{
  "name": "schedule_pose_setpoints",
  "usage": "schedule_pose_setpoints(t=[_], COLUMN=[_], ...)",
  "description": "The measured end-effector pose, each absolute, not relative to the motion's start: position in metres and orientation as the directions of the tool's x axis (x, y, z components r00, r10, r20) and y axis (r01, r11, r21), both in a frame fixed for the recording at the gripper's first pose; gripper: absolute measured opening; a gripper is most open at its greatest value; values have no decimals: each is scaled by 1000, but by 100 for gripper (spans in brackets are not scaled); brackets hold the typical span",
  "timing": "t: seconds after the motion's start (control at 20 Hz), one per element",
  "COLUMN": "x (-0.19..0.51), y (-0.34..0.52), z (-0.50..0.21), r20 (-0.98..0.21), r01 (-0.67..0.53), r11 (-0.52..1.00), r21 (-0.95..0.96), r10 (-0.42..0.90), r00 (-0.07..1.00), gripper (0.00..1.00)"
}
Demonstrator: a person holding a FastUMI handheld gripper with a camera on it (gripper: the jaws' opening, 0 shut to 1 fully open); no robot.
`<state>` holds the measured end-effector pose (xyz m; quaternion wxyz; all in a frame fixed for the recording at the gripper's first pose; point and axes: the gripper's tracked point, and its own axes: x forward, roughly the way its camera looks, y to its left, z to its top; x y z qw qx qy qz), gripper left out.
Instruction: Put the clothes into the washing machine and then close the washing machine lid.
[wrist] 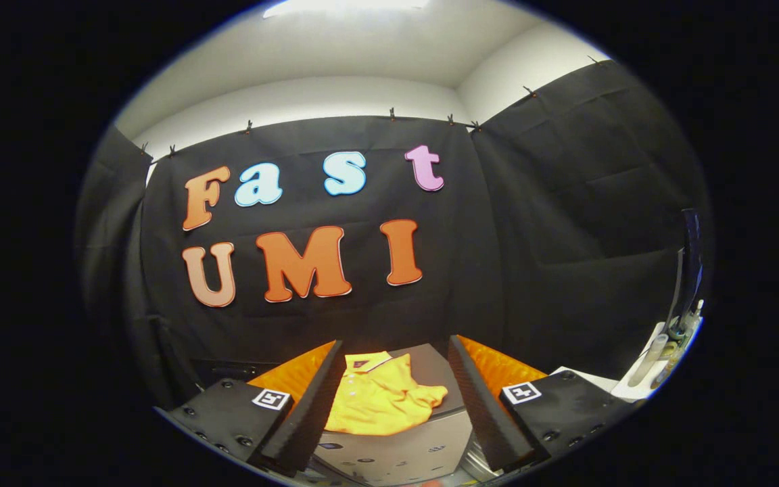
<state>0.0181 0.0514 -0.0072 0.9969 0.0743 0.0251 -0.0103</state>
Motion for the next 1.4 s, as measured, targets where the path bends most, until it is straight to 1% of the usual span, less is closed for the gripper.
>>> schedule_pose_setpoints(t=[0.1,0.2,0.35,0.55,0.65,0.8,0.9,1.0,1.25,1.4], x=[25,41,70,106,129,162,179,200,236,239], y=[72,84,112,125,133,144,149,147,144,141], z=[-19,-28,-32,-44,-62,-103,-136,-161,-206,-235], r20=[-104,-144,-202,-300,-363,-497,-609,-682,-805,-858], r01=[1,14,-16,-1,-15,-65,-110,-134,-148,-166], r11=[992,995,994,997,998,997,993,990,988,986], r21=[123,99,104,81,62,41,41,35,40,9], r10=[12,1,37,25,37,77,112,122,120,93], r00=[995,990,979,954,931,865,785,721,581,506], gripper=[97,97,98,98,98,98,98,99,97,97])
